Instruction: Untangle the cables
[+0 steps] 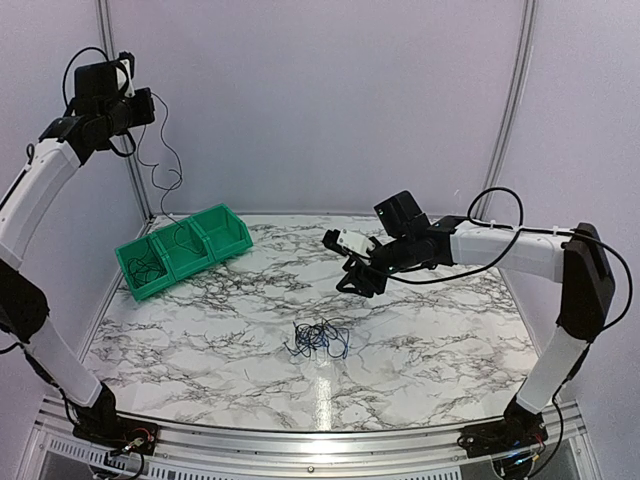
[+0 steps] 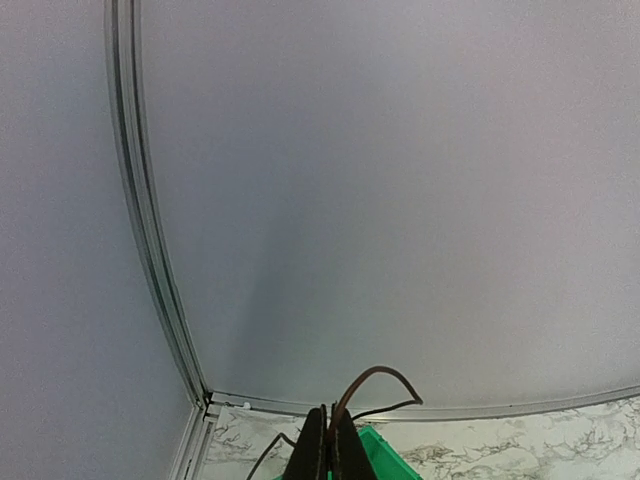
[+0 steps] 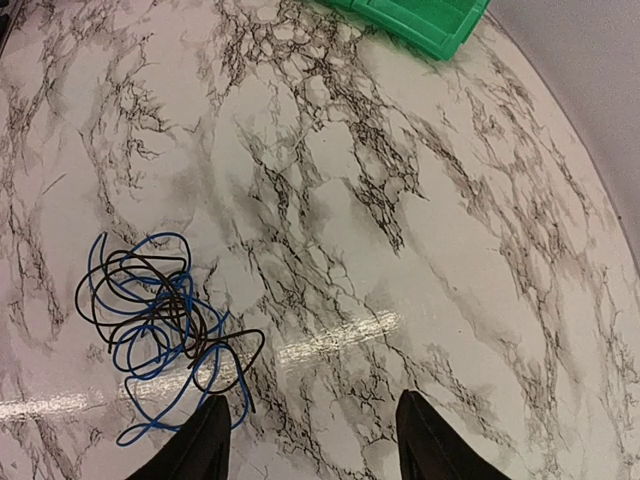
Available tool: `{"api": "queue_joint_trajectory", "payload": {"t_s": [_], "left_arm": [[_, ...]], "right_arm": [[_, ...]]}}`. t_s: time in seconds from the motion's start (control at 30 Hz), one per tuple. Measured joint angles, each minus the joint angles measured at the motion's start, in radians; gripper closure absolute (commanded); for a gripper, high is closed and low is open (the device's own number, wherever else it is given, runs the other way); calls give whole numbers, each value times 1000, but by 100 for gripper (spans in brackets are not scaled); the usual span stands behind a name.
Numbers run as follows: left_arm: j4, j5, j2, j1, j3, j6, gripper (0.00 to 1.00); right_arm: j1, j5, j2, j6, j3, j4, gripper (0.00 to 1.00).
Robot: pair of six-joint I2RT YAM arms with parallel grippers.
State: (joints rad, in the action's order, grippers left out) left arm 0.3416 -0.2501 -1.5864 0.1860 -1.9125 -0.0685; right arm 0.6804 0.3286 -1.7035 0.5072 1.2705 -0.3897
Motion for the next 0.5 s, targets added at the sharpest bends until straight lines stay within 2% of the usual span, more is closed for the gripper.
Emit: {"api": "queue_joint_trajectory", "payload": {"t_s": [0.27, 0.5], "left_arm": [[-5, -21, -24, -26, 55, 12, 100], [-39, -16, -39, -31, 229, 1, 100]], "right_arm": [[0, 0, 0, 1, 0, 0, 43], [0, 1, 0, 3, 0, 0, 43]]}}
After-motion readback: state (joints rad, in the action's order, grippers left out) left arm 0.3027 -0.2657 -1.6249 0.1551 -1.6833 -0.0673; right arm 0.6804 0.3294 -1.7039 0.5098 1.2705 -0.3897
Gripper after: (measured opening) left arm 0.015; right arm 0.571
